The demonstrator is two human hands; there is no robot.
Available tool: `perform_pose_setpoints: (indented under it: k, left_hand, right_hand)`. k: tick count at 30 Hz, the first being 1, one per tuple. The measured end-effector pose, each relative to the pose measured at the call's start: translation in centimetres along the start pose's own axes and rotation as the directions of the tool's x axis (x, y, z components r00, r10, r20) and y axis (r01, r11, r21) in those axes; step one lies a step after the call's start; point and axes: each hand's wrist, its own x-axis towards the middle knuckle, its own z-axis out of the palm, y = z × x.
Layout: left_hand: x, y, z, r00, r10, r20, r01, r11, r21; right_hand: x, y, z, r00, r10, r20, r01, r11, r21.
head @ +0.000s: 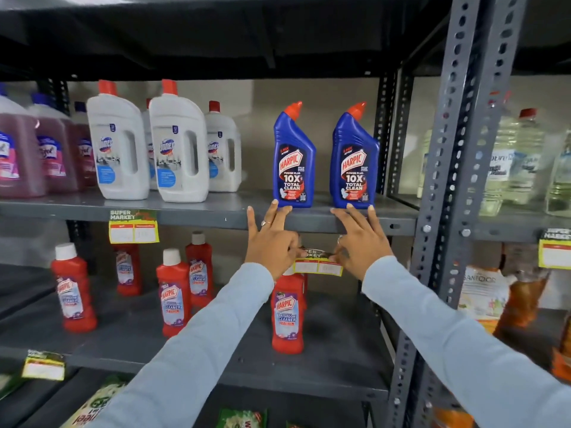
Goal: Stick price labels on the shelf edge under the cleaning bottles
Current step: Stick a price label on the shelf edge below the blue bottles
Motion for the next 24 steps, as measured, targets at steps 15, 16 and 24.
perform_pose_setpoints:
  k: [15,16,24]
  left_hand:
    - [4.8,-0.5,-2.8,0.992,-0.11,0.057,0.12,0.968,-0.22]
    - [4.9,-0.6,-2.8,0.991,-0.113,0.067,0.126,0.967,-0.223]
    - [5.1,-0.7,-3.0,0.988,-0.126,0.088,0.143,0.965,-0.219]
  right_hand:
    - [3.7,2.4,-2.3,0.985,0.167,0.047,-0.166,0.831,0.531]
    - [3.8,2.4,-2.3,0.983,0.179,0.044,-0.175,0.828,0.533]
    - [3.7,1.6,-2.2,0.965,0.261,-0.026,-0.217,0.848,0.483]
